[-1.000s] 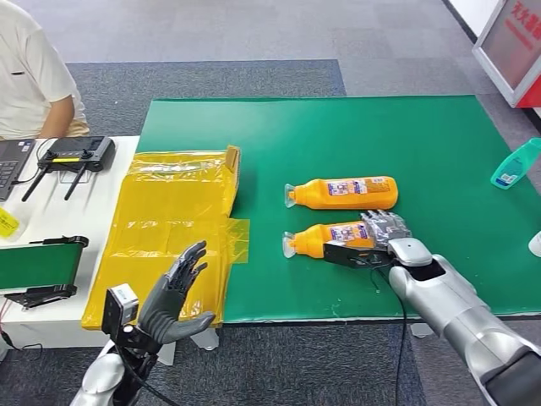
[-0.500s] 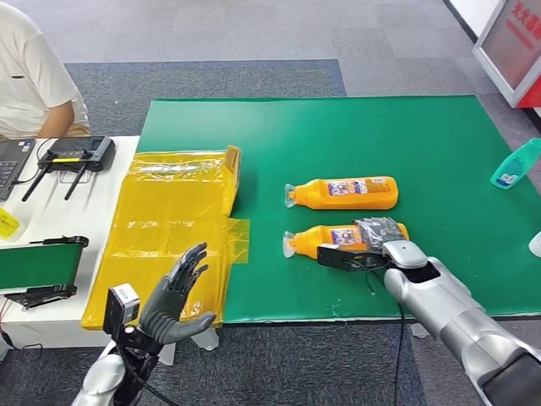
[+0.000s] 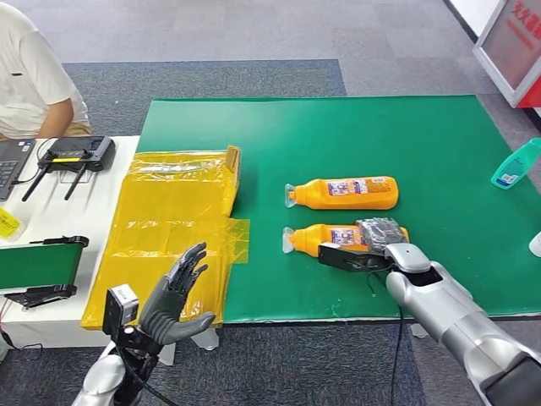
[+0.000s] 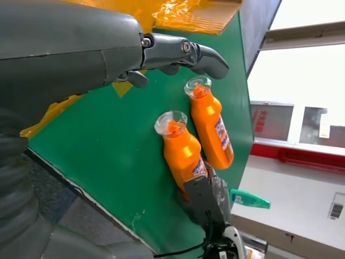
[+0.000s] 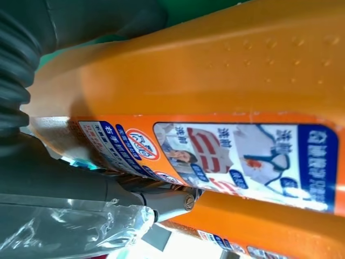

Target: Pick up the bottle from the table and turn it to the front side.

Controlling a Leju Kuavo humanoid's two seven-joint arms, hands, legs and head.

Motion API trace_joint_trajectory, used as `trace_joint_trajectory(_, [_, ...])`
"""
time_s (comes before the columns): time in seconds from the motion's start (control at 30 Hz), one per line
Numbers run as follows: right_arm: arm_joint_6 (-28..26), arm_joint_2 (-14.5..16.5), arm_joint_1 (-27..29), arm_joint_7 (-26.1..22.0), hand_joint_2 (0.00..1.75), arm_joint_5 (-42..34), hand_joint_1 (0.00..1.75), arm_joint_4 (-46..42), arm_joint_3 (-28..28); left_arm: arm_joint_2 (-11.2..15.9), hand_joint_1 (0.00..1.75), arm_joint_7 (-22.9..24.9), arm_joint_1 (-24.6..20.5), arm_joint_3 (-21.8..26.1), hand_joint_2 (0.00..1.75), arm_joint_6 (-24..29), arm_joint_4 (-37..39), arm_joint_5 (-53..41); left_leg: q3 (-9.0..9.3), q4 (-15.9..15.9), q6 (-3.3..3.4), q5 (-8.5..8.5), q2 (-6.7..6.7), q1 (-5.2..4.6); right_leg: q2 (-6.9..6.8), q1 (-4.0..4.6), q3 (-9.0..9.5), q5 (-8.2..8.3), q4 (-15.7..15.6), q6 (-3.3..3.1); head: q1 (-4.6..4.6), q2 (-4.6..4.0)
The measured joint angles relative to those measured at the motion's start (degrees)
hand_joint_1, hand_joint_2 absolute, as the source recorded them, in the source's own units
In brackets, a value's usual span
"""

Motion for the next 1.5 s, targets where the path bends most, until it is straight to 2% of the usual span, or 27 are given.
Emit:
trace_joint_trajectory(0.27, [-8.3, 1.0, 11.0, -4.0, 1.75, -5.4, 1.75, -10.9, -8.0, -0.3, 0.00, -0.5, 1.3, -0.4, 1.75, -0.2, -1.1, 0.6, 0.01, 0.0, -0.09, -0.10, -0.01, 0.02, 0.00, 0.06, 0.02, -0.12, 0.0, -0.08, 0.00, 0.00])
trace_joint_trajectory(0.43, [-10.5, 3.4, 18.1, -8.0, 1.75, -7.9, 1.75, -17.7, -13.4, -0.4, 0.00, -0.5, 1.8, -1.1, 1.75, 0.1, -2.9, 1.3, 0.03, 0.0, -0.15, -0.14, -0.02, 0.08, -0.02, 0.11, 0.02, -0.18, 0.0, -0.14, -0.01, 0.00])
trace_joint_trajectory(0.6, [-12.8, 7.2, 26.4, -13.6, 1.75, -11.2, 1.75, -25.2, -17.5, -0.5, 0.00, -1.0, 3.0, -2.2, 1.75, 1.4, -5.4, 1.9, 0.00, 0.0, -0.20, -0.21, -0.03, 0.12, -0.01, 0.12, 0.00, -0.21, 0.0, -0.16, -0.01, 0.00])
trace_joint_trajectory(0.73, [-15.4, 9.6, 31.4, -13.5, 1.75, -8.8, 1.75, -30.4, -17.8, -0.7, 0.00, -1.2, 3.7, -3.3, 1.75, 2.0, -7.0, 1.9, -0.09, 0.0, -0.19, -0.21, -0.02, 0.12, -0.02, 0.12, -0.09, -0.24, 0.0, -0.15, -0.01, 0.00])
trace_joint_trajectory(1.0, [-15.8, 10.8, 33.7, -13.8, 1.75, -8.8, 1.75, -33.7, -18.3, -0.8, 0.00, -1.2, 3.9, -4.1, 1.75, 2.0, -7.7, 2.2, -0.11, 0.0, -0.17, -0.22, -0.02, 0.07, -0.02, 0.07, -0.10, -0.23, 0.0, -0.14, -0.01, 0.00])
trace_joint_trajectory(1.27, [-9.7, 14.4, 37.5, -19.7, 1.75, -21.8, 1.75, -40.1, -16.4, -0.9, 0.00, -0.9, 3.9, -6.5, 1.75, 3.0, -9.2, 1.7, -0.11, 0.0, -0.24, -0.26, -0.02, 0.10, -0.01, 0.14, -0.15, -0.30, 0.0, -0.22, -0.01, 0.00])
trace_joint_trajectory(1.37, [-9.7, 15.7, 38.1, -20.2, 1.75, -22.1, 1.75, -42.0, -14.4, -1.3, 0.00, -1.0, 3.8, -7.8, 1.75, 3.7, -9.5, 1.6, -0.11, 0.0, -0.25, -0.27, -0.01, 0.12, -0.01, 0.14, -0.15, -0.34, 0.0, -0.23, -0.01, 0.00])
trace_joint_trajectory(1.5, [-11.0, 16.2, 38.3, -19.9, 1.75, -21.5, 1.75, -43.1, -11.7, -1.7, 0.00, -0.2, 3.0, -10.4, 1.75, 7.2, -9.6, -1.5, -0.12, 0.0, -0.22, -0.29, -0.01, 0.12, -0.01, 0.13, -0.14, -0.34, 0.0, -0.22, 0.00, 0.00])
